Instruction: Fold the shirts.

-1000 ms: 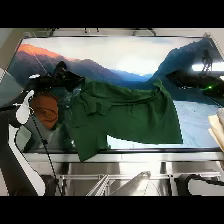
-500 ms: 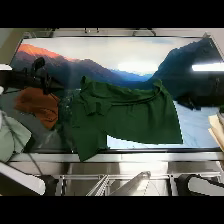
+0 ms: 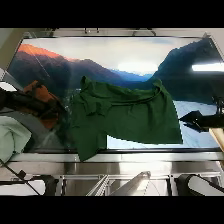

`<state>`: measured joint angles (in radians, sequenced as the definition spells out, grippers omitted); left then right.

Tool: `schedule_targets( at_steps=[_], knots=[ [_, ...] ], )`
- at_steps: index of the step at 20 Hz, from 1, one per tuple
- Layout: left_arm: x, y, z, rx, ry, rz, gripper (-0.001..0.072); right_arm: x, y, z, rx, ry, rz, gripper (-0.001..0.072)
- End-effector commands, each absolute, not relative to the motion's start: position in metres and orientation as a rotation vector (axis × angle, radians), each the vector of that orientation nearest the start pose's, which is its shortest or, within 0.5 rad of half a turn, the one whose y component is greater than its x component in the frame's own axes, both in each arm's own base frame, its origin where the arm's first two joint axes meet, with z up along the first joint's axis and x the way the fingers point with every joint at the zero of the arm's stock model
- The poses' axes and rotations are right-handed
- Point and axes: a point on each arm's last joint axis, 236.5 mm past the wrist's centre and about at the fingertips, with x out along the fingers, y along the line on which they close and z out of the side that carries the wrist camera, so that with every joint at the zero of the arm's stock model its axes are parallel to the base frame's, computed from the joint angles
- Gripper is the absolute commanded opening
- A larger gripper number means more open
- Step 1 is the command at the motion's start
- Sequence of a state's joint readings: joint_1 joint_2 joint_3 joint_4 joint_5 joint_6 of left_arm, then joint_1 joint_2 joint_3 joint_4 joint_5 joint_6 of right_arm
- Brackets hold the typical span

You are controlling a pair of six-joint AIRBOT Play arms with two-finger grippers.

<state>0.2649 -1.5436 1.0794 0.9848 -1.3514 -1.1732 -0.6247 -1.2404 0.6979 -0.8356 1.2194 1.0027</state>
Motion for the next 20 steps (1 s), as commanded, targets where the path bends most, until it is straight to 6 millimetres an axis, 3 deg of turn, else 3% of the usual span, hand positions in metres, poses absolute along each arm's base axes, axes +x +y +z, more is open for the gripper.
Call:
schedule_targets(
  at_steps=[1, 5, 6, 7, 8, 12, 13, 15, 20],
  knots=[
    [0.322, -0.056, -0.107, -0.497, 1.652, -0.426, 0.0691, 0.283, -0.027, -0.066, 0.779, 1.283, 0.197, 0.0532],
    [0.307, -0.082, -0.134, -0.476, 1.757, -0.480, 0.0691, 0.283, -0.026, -0.066, 0.780, 1.285, 0.199, 0.0533],
    [0.305, -0.090, -0.135, -0.479, 1.768, -0.499, 0.0666, 0.283, -0.026, -0.066, 0.781, 1.285, 0.200, 0.0532],
    [0.308, -0.097, -0.135, -0.473, 1.771, -0.515, 0.0564, 0.283, -0.026, -0.066, 0.781, 1.284, 0.200, 0.0532],
    [0.310, -0.106, -0.133, -0.487, 1.769, -0.538, 0.0538, 0.283, -0.026, -0.066, 0.781, 1.285, 0.200, 0.0532],
    [0.295, -0.121, -0.128, -0.495, 1.862, -0.623, 0.0535, 0.277, -0.029, -0.069, 0.760, 1.306, 0.195, 0.0533],
    [0.292, -0.120, -0.129, -0.506, 1.883, -0.630, 0.0471, 0.273, -0.031, -0.072, 0.741, 1.326, 0.192, 0.0533],
    [0.295, -0.117, -0.135, -0.528, 1.879, -0.613, -0.0001, 0.265, -0.034, -0.079, 0.711, 1.361, 0.184, 0.0532],
    [0.302, -0.125, -0.133, -0.565, 1.836, -0.652, 0.0005, 0.256, -0.030, -0.100, 0.723, 1.429, 0.219, 0.0523]
  ],
)
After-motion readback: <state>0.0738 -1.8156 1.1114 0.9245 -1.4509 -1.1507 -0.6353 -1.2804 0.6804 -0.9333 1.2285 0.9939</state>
